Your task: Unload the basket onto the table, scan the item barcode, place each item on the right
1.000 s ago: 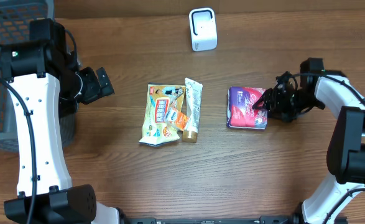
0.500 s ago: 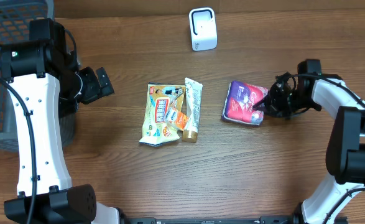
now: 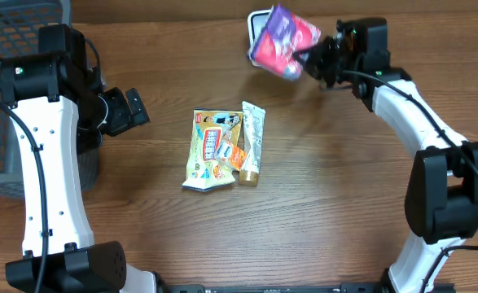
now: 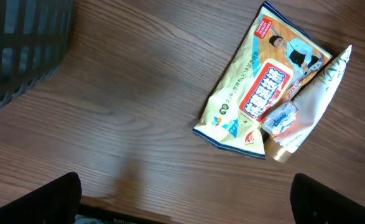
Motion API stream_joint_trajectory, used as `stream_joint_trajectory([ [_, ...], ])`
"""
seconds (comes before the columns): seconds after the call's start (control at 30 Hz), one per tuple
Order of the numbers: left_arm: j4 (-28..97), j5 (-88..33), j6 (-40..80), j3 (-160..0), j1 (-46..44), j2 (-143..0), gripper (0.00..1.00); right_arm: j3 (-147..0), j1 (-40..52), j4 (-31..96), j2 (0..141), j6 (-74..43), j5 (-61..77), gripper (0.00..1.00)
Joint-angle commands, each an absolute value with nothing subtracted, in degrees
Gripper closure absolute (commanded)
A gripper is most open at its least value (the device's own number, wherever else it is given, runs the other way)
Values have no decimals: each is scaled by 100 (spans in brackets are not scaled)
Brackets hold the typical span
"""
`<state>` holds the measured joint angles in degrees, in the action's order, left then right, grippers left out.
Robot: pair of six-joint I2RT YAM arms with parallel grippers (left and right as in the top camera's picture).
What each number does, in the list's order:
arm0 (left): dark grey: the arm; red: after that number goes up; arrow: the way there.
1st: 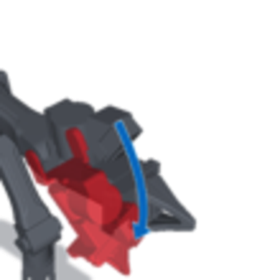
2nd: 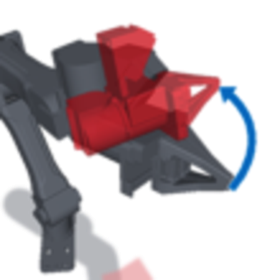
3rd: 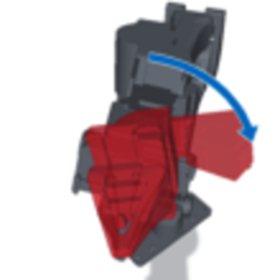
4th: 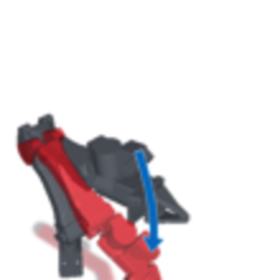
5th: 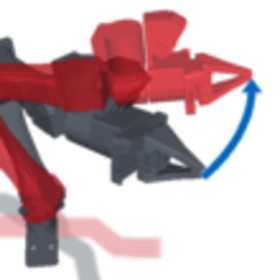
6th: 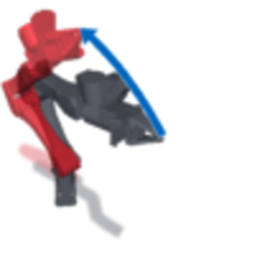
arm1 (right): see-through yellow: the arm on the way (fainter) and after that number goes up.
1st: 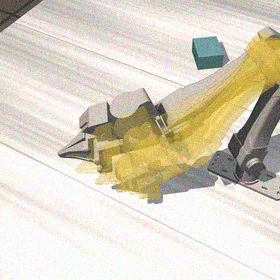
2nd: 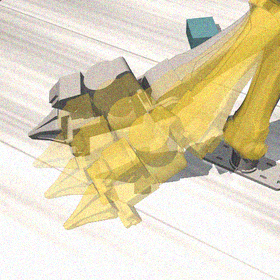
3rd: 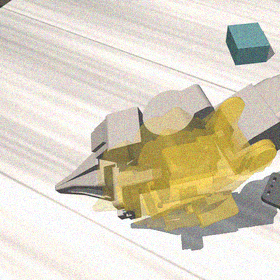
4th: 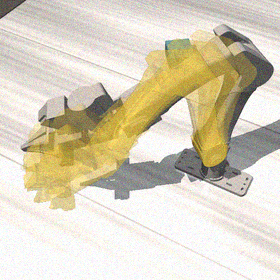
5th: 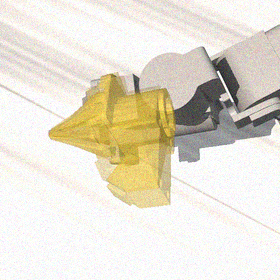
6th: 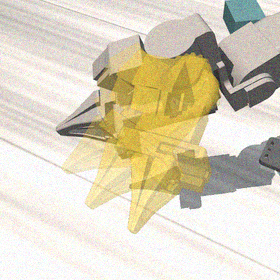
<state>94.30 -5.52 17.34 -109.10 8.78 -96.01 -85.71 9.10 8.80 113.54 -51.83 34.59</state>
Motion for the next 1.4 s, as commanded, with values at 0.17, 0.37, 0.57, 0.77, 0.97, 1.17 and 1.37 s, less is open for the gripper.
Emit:
stream_joint_trajectory([
  [0.17,9421,-554,1627,-10910,937,-9590,0,-10676,1120,834,12713,-5579,2303,96],
  [0.37,9421,-554,1627,-10910,937,-9590,0,-11205,1227,969,13286,-5655,2241,96],
  [0.57,9421,-554,1627,-10910,937,-9590,0,-11212,1428,993,13294,-5485,2060,96],
  [0.77,9421,-554,1627,-10910,937,-9590,0,-11229,1470,1000,13292,-5524,2108,96],
  [0.97,9421,-554,1627,-10910,937,-9590,0,-12164,655,2665,12980,-4818,1942,96],
  [1.17,9421,-554,1627,-10910,937,-9590,0,-12516,-1122,4753,12687,-4770,1756,96],
  [1.37,9421,-554,1627,-10910,937,-9590,0,-12370,-3111,6235,12779,-4206,722,96],
])
